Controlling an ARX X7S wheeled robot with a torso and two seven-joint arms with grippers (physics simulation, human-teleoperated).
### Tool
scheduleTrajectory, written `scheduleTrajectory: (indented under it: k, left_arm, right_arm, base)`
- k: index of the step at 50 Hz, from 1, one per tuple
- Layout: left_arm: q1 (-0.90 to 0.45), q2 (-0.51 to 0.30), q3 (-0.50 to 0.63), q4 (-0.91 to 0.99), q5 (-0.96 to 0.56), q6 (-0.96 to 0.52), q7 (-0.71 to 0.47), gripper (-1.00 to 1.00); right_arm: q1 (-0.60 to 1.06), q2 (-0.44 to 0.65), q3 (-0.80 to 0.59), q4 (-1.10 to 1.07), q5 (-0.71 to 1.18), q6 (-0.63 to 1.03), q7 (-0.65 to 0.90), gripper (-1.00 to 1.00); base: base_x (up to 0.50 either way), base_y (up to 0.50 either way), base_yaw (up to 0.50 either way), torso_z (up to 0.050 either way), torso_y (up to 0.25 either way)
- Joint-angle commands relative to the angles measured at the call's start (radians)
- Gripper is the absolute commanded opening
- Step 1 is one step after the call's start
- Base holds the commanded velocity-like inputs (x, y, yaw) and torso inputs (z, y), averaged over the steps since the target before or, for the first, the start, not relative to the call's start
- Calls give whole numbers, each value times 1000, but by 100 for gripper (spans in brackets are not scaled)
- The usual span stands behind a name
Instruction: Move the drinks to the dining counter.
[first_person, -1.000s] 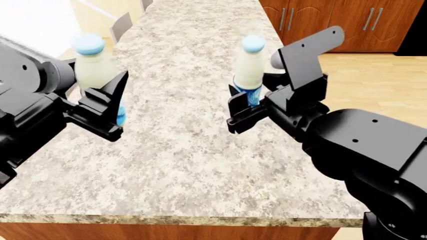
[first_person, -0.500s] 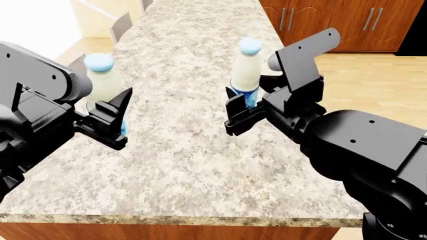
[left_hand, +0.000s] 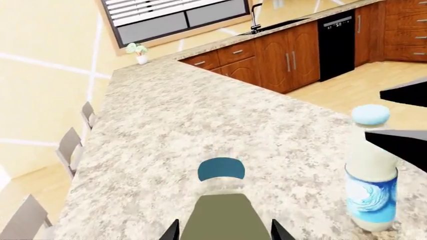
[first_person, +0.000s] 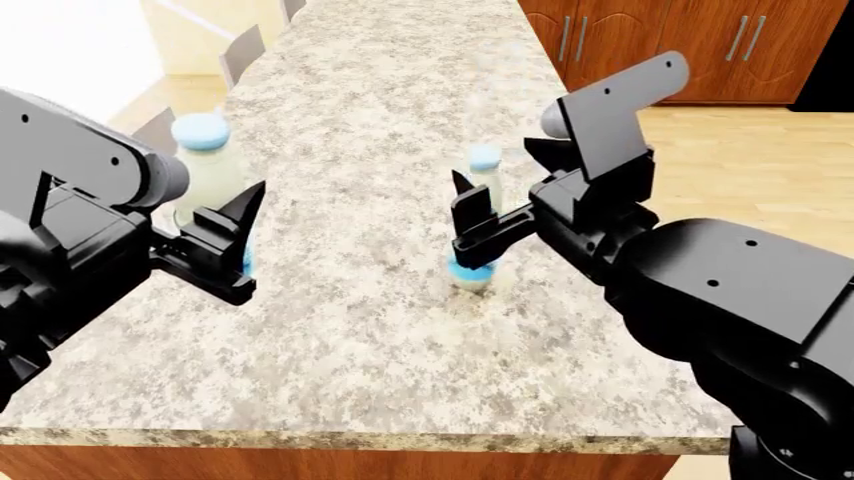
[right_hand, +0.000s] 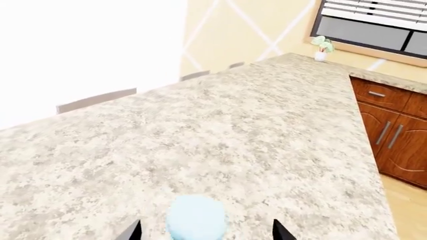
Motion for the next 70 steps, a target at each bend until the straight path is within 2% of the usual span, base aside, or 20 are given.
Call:
scheduleTrajectory:
  k: [1, 21, 32, 43, 52, 64, 65, 70]
  left_arm:
    - [2, -7, -7, 2, 4, 10, -11, -100]
    - [17, -5, 9, 3, 22, 24, -3, -100]
    - [36, 9, 24, -2, 41, 43, 18, -100]
    - [217, 10, -19, 31, 176, 170, 98, -100]
    - [295, 25, -4, 30, 246, 224, 142, -100]
    - [290, 28, 2, 29, 243, 227, 141, -100]
    - [291, 28, 0, 29, 242, 227, 138, 100]
    - [283, 27, 0, 31, 236, 226, 136, 100]
  right_arm:
    - [0, 6, -4, -5, -7, -8, 6, 100]
    - [2, 9, 17, -18, 25, 4, 23, 100]
    - [34, -20, 180, -114, 215, 150, 115, 100]
    - [104, -55, 303, -145, 436, 276, 272, 100]
    - [117, -32, 287, -136, 475, 246, 304, 100]
    - [117, -11, 263, -128, 482, 212, 310, 100]
    - [116, -9, 260, -129, 481, 209, 309, 100]
    - [117, -2, 252, -126, 480, 198, 311, 100]
  base:
    - [0, 0, 0, 0, 0]
    - [0, 0, 0, 0, 1]
    - [0, 0, 0, 0, 0]
    - [0, 0, 0, 1, 1]
    - [0, 0, 0, 0, 0]
    - [0, 0, 0, 0, 1]
    - [0, 0, 0, 0, 0]
    - [0, 0, 0, 0, 0]
